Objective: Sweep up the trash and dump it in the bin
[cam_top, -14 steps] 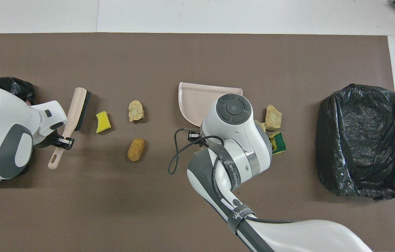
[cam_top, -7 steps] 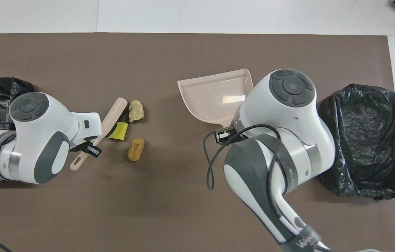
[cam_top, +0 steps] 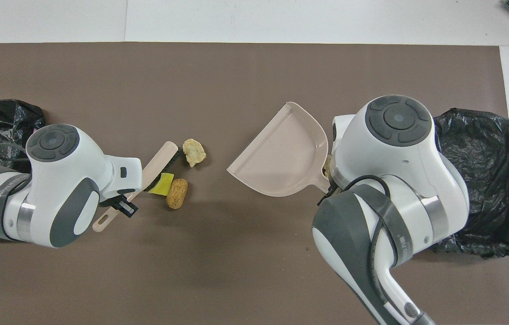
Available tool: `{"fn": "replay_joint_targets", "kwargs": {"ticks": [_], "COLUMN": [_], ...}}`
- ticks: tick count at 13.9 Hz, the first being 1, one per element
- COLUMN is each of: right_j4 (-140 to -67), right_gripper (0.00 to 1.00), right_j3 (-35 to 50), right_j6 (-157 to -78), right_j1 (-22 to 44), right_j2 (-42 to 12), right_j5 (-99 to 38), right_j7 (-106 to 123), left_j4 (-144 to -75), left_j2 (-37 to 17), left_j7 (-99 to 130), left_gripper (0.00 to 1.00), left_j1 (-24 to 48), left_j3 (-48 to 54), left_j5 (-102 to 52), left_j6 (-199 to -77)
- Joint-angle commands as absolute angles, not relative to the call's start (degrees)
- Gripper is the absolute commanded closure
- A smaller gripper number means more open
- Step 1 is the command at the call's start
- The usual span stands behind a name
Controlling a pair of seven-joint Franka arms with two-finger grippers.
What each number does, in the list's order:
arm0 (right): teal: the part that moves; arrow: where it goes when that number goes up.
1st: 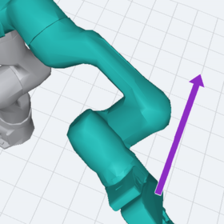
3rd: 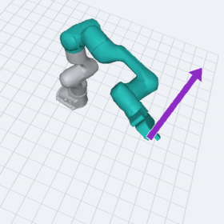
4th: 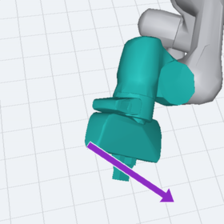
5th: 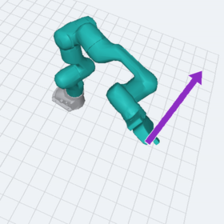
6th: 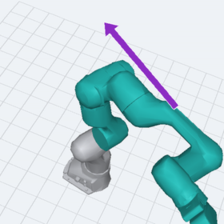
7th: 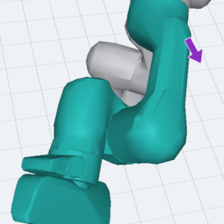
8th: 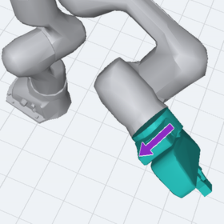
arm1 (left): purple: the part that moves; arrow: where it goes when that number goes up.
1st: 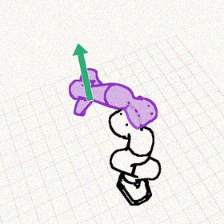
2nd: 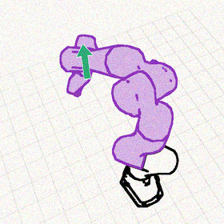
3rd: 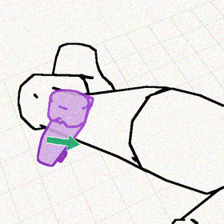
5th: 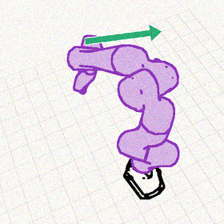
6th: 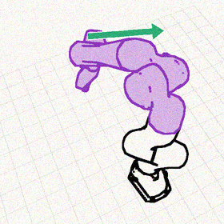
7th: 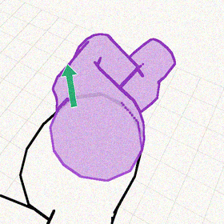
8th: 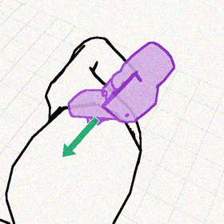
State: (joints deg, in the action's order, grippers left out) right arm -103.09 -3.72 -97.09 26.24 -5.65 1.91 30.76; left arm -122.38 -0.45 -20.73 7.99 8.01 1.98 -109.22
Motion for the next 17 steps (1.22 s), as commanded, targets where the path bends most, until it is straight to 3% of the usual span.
{"fn": "replay_joint_targets", "kwargs": {"ticks": [1, 7, 13, 17], "right_j4": [-104.68, -108.98, -113.03, -115.39], "right_gripper": [1.0, 1.0, 1.0, 1.0], "right_j3": [-3.25, -3.08, -2.99, -2.99], "right_j6": [-98.96, -107.66, -112.32, -113.2], "right_j1": [24.79, 27.85, 31.98, 32.61], "right_j2": [-5.71, -8.96, -9.31, -9.23], "right_j5": [5.44, 6.68, 6.59, 6.59], "right_j7": [44.16, 59.76, 54.07, 46.32], "left_j4": [-123.31, -127.43, -134.63, -135.44], "left_j2": [2.11, 4.3, 4.31, 4.04], "left_j7": [-11.91, 6.49, 15.02, 17.67], "left_gripper": [1.0, 1.0, 1.0, 1.0], "left_j1": [8.0, 7.47, 7.47, 8.43], "left_j3": [7.82, 7.56, 7.56, 8.17], "left_j5": [1.41, -3.85, -6.67, -9.04], "left_j6": [-107.84, -110.2, -118.2, -119.97]}}
